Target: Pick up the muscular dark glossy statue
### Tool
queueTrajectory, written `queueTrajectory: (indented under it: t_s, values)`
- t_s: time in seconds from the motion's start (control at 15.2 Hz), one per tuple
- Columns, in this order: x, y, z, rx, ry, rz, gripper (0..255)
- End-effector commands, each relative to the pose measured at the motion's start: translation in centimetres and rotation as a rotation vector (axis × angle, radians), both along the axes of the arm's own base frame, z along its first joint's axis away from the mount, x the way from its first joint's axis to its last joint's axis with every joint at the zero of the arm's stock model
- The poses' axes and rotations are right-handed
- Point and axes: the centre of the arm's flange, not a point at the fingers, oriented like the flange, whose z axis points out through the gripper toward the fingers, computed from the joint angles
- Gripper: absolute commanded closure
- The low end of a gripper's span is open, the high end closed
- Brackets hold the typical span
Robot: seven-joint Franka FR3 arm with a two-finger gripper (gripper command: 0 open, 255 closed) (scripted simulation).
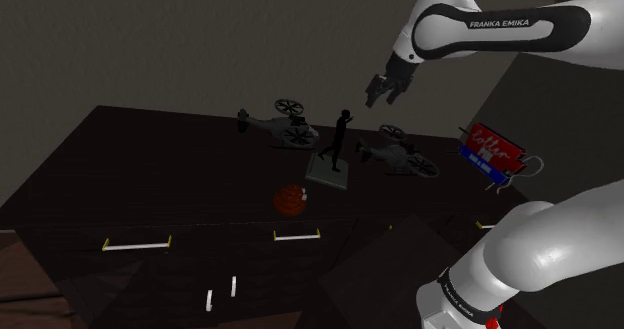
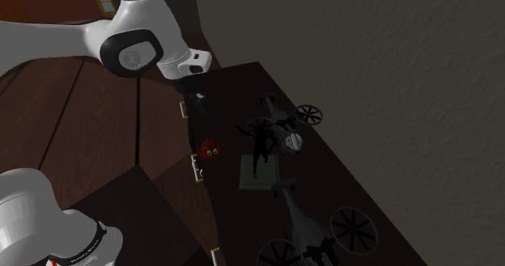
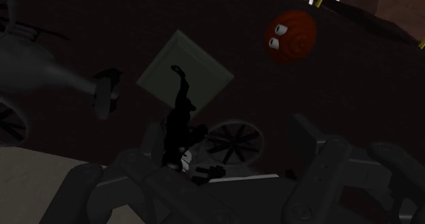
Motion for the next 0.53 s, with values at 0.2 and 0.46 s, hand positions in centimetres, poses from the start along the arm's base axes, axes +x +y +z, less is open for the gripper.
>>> queueTrajectory:
  t_s: [0.2, 0.46]
  values:
    - [5.0, -2.4, -3.2, -0.003, -0.013, 0.004, 0]
    - [9.0, -4.5, -5.8, -0.005, -0.022, 0.006, 0]
